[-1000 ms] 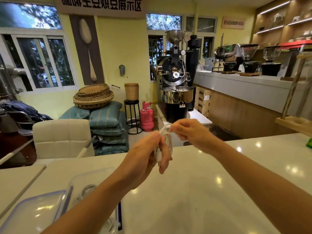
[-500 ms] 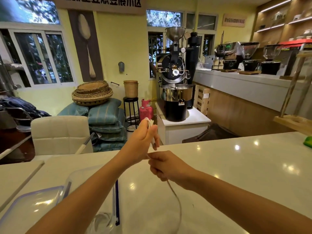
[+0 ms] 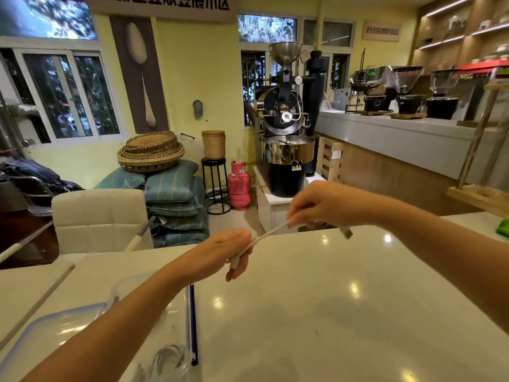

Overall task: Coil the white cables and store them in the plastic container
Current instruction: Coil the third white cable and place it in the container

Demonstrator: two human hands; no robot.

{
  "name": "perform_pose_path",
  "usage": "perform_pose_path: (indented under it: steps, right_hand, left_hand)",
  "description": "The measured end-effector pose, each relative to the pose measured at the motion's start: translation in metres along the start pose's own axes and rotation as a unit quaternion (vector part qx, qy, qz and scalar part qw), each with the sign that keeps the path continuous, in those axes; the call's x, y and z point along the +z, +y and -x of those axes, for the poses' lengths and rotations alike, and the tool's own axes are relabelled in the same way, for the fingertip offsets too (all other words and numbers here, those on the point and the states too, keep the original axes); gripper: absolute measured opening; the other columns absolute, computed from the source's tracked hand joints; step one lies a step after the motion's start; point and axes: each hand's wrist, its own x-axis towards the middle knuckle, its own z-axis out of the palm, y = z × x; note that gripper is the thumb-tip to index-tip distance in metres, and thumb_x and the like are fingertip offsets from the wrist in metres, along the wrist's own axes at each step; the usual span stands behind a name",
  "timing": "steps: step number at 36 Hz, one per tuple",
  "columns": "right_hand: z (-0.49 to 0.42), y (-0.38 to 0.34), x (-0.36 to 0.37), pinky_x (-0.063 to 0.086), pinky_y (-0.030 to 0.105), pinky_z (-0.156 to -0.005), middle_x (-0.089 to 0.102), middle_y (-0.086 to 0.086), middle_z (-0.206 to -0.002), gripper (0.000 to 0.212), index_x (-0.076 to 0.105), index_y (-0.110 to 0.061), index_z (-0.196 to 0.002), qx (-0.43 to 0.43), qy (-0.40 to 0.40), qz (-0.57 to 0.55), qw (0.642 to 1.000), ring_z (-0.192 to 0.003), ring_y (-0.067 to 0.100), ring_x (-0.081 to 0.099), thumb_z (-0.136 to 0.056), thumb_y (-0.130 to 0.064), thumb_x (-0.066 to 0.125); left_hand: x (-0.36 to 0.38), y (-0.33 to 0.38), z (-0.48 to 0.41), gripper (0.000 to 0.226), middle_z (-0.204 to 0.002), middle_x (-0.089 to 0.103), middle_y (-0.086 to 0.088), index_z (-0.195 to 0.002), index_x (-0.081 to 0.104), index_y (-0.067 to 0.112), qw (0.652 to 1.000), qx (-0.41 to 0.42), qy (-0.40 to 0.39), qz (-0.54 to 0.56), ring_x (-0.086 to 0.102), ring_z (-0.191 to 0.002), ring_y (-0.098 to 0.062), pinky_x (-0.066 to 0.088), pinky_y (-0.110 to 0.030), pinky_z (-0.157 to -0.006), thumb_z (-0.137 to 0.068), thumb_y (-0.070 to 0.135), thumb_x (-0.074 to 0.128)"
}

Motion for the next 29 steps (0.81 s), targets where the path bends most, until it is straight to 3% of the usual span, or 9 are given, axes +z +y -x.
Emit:
perform_pose_path:
  steps: [2,6,10,13,16,20,24,29]
  right_hand:
    - [0.001,0.008,-0.013,0.04,0.003,-0.048,0.055,-0.011,-0.055,0.018,0.062,-0.027,-0.07,-0.004,0.024,-0.033,0.999,-0.048,0.0,0.049,-0.085,-0.017,0.056]
    - [0.0,0.023,-0.02,0.038,0.003,-0.045,0.06,-0.016,-0.047,0.017,0.066,-0.021,-0.073,-0.014,0.032,-0.154,0.987,-0.043,-0.006,0.051,-0.084,-0.011,0.056]
    - [-0.005,0.037,-0.008,0.039,0.009,-0.044,0.058,-0.008,-0.05,0.017,0.068,-0.017,-0.076,-0.045,0.078,-0.238,0.967,-0.046,0.001,0.049,-0.084,-0.012,0.054]
    - [-0.013,0.051,0.012,0.042,0.011,-0.047,0.055,-0.009,-0.05,0.017,0.066,-0.012,-0.078,-0.029,0.114,-0.359,0.926,-0.047,0.002,0.047,-0.086,-0.012,0.051]
    - [-0.025,0.053,0.045,0.042,0.013,-0.044,0.053,-0.009,-0.048,0.015,0.064,-0.013,-0.077,-0.01,0.13,-0.468,0.874,-0.044,0.004,0.044,-0.086,-0.013,0.051]
    - [-0.039,0.039,0.086,0.035,0.014,-0.036,0.054,-0.01,-0.042,0.013,0.052,-0.019,-0.082,0.011,0.184,-0.522,0.833,-0.036,0.001,0.042,-0.09,-0.009,0.049]
    - [-0.04,0.019,0.116,0.035,0.016,-0.036,0.058,-0.004,-0.061,0.003,0.043,-0.013,-0.09,0.021,0.19,-0.444,0.876,-0.04,0.005,0.044,-0.093,-0.012,0.043]
    - [-0.03,-0.002,0.134,0.041,0.015,-0.04,0.059,-0.001,-0.075,0.021,0.041,-0.026,-0.076,0.016,0.141,-0.298,0.944,-0.045,0.006,0.046,-0.092,-0.014,0.045]
  left_hand:
    - [0.001,0.006,0.003,0.034,-0.049,0.052,0.007,-0.07,0.049,0.02,0.998,0.011,-0.027,0.064,0.044,-0.047,-0.008,0.043,-0.015,-0.062,-0.091,0.036,0.028]
    - [0.003,0.021,0.005,0.024,-0.049,0.054,0.01,-0.076,0.05,0.015,0.971,0.045,-0.121,0.2,0.046,-0.044,-0.005,0.046,-0.02,-0.066,-0.09,0.028,0.035]
    - [0.004,0.035,0.006,0.023,-0.048,0.055,0.009,-0.077,0.057,0.02,0.936,0.102,-0.151,0.301,0.047,-0.043,-0.005,0.047,-0.023,-0.068,-0.087,0.039,0.049]
    - [0.008,0.043,0.005,0.024,-0.045,0.054,0.008,-0.077,0.055,0.017,0.924,0.137,-0.119,0.337,0.047,-0.041,-0.005,0.047,-0.021,-0.065,-0.086,0.039,0.049]
    - [0.01,0.049,0.001,0.027,-0.041,0.052,0.006,-0.076,0.045,0.012,0.921,0.125,-0.063,0.363,0.046,-0.038,-0.005,0.049,-0.02,-0.065,-0.09,0.03,0.031]
    - [0.013,0.051,-0.007,0.029,-0.04,0.05,0.007,-0.075,0.043,0.011,0.923,0.111,0.0,0.369,0.046,-0.036,-0.005,0.044,-0.024,-0.062,-0.089,0.029,0.026]
    - [0.009,0.044,-0.015,0.034,-0.041,0.049,0.005,-0.074,0.044,0.01,0.921,0.076,0.067,0.377,0.045,-0.037,-0.006,0.05,-0.019,-0.059,-0.095,0.025,0.021]
    - [-0.003,0.026,-0.021,0.038,-0.043,0.048,0.005,-0.071,0.045,0.011,0.909,0.023,0.145,0.391,0.044,-0.038,-0.007,0.052,-0.016,-0.056,-0.097,0.024,0.021]
